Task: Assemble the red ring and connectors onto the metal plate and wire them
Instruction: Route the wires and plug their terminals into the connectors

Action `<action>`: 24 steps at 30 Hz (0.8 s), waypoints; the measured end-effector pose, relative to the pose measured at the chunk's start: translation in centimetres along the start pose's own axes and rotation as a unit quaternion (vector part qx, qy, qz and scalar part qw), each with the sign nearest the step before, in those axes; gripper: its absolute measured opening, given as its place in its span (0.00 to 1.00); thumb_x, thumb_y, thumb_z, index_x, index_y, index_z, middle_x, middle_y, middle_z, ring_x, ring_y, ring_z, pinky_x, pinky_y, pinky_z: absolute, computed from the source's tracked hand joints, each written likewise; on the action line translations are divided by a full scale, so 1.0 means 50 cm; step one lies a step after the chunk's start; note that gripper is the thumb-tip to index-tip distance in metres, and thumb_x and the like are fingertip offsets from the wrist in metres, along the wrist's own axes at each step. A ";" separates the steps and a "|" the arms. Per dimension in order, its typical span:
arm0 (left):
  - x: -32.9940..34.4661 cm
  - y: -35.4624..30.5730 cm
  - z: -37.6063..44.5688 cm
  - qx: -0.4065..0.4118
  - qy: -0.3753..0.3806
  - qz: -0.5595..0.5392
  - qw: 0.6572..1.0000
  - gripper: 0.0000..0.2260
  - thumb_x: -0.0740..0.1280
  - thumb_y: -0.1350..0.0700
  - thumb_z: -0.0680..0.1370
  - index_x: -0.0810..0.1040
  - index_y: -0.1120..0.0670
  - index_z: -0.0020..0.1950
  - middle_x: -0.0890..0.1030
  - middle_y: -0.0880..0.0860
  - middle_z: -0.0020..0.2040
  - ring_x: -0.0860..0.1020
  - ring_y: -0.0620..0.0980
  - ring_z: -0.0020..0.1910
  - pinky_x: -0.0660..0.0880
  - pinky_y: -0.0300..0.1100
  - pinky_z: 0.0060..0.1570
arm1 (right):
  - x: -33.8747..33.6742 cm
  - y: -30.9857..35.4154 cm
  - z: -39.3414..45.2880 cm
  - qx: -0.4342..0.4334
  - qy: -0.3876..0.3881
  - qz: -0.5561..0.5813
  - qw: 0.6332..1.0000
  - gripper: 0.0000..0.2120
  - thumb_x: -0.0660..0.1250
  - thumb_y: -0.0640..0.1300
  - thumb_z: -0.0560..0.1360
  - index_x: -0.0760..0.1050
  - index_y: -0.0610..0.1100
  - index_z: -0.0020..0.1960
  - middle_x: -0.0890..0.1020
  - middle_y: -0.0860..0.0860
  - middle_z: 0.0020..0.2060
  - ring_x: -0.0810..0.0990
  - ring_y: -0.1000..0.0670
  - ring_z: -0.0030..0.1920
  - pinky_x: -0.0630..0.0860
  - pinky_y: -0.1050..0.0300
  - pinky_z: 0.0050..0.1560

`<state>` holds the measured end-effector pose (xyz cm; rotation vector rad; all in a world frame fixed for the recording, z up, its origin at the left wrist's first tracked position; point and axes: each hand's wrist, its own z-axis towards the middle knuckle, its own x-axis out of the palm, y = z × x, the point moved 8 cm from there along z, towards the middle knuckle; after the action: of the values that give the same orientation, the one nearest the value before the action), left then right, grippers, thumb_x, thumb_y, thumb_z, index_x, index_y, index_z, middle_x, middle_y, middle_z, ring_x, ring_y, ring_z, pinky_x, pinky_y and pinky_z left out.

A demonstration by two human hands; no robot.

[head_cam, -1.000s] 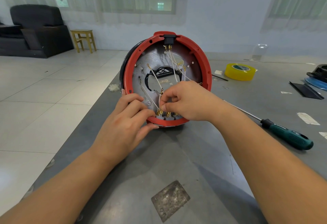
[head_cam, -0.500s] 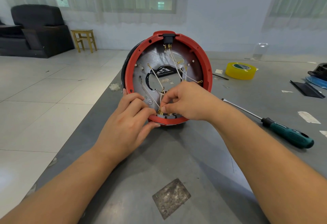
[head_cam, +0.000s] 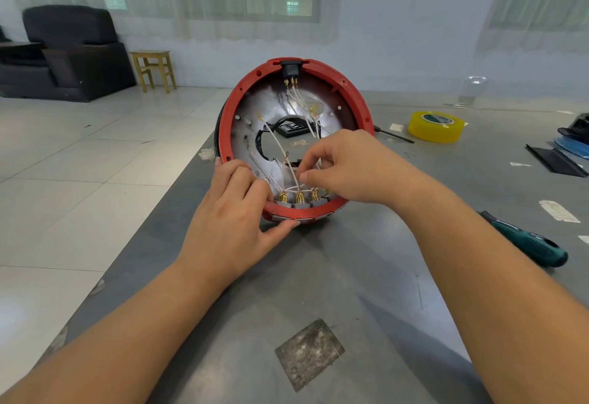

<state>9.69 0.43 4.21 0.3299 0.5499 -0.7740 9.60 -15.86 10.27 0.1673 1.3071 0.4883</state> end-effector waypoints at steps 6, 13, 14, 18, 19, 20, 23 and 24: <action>-0.006 -0.002 0.004 -0.008 0.014 0.006 1.000 0.28 0.67 0.31 0.76 0.76 0.58 0.44 0.76 0.56 0.46 0.73 0.61 0.61 0.75 0.62 0.65 | 0.023 -0.001 0.004 0.000 0.027 -0.037 0.999 0.01 0.74 0.50 0.76 0.84 0.55 0.46 0.73 0.75 0.26 0.74 0.70 0.32 0.66 0.75 0.30; -0.008 -0.009 0.001 0.007 0.001 0.007 1.000 0.27 0.68 0.33 0.77 0.76 0.58 0.43 0.75 0.56 0.45 0.73 0.61 0.59 0.75 0.63 0.64 | 0.028 0.003 0.005 -0.007 0.029 -0.042 0.999 0.03 0.73 0.49 0.76 0.82 0.55 0.44 0.74 0.72 0.25 0.74 0.70 0.32 0.64 0.71 0.29; -0.008 -0.009 0.001 0.009 0.001 0.007 1.000 0.26 0.68 0.33 0.77 0.75 0.58 0.43 0.75 0.56 0.45 0.73 0.61 0.60 0.75 0.63 0.64 | 0.029 0.003 0.005 -0.008 0.030 -0.037 0.999 0.04 0.73 0.48 0.76 0.82 0.55 0.44 0.74 0.73 0.26 0.73 0.70 0.32 0.65 0.71 0.30; -0.008 -0.011 -0.001 0.020 -0.007 0.007 1.000 0.26 0.69 0.34 0.77 0.75 0.58 0.43 0.75 0.55 0.45 0.73 0.61 0.59 0.75 0.63 0.64 | 0.031 0.006 0.003 -0.015 0.038 -0.026 0.999 0.04 0.72 0.47 0.77 0.81 0.55 0.44 0.73 0.75 0.26 0.73 0.70 0.32 0.66 0.74 0.32; -0.008 -0.011 -0.001 0.021 -0.007 0.007 1.000 0.26 0.69 0.34 0.77 0.75 0.58 0.43 0.75 0.55 0.45 0.73 0.61 0.59 0.75 0.64 0.64 | 0.031 0.007 0.003 -0.016 0.040 -0.025 0.999 0.04 0.72 0.47 0.77 0.81 0.54 0.44 0.73 0.75 0.26 0.73 0.70 0.32 0.66 0.74 0.32; -0.008 -0.011 -0.001 0.020 -0.007 0.007 1.000 0.26 0.69 0.34 0.77 0.75 0.58 0.43 0.75 0.56 0.45 0.73 0.61 0.59 0.75 0.64 0.63 | 0.031 0.007 0.003 -0.015 0.043 -0.024 0.999 0.05 0.72 0.47 0.77 0.81 0.54 0.44 0.73 0.74 0.26 0.73 0.69 0.32 0.66 0.73 0.32; -0.007 -0.012 -0.001 0.018 -0.006 0.008 1.000 0.26 0.69 0.34 0.77 0.76 0.59 0.43 0.75 0.56 0.45 0.73 0.60 0.59 0.75 0.64 0.63 | 0.031 0.005 0.002 -0.011 0.047 -0.022 0.999 0.05 0.72 0.47 0.78 0.82 0.54 0.44 0.73 0.74 0.26 0.73 0.69 0.32 0.64 0.70 0.32; -0.007 -0.012 -0.001 0.017 -0.005 0.009 1.000 0.26 0.68 0.34 0.77 0.76 0.59 0.43 0.75 0.56 0.45 0.73 0.60 0.59 0.75 0.64 0.63 | 0.032 0.004 0.002 -0.009 0.048 -0.021 0.999 0.05 0.72 0.47 0.78 0.82 0.54 0.44 0.73 0.74 0.26 0.73 0.69 0.32 0.63 0.69 0.32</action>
<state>9.05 0.24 4.33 0.3623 0.5251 -0.7687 9.93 -14.97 8.98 0.1024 1.3959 0.4774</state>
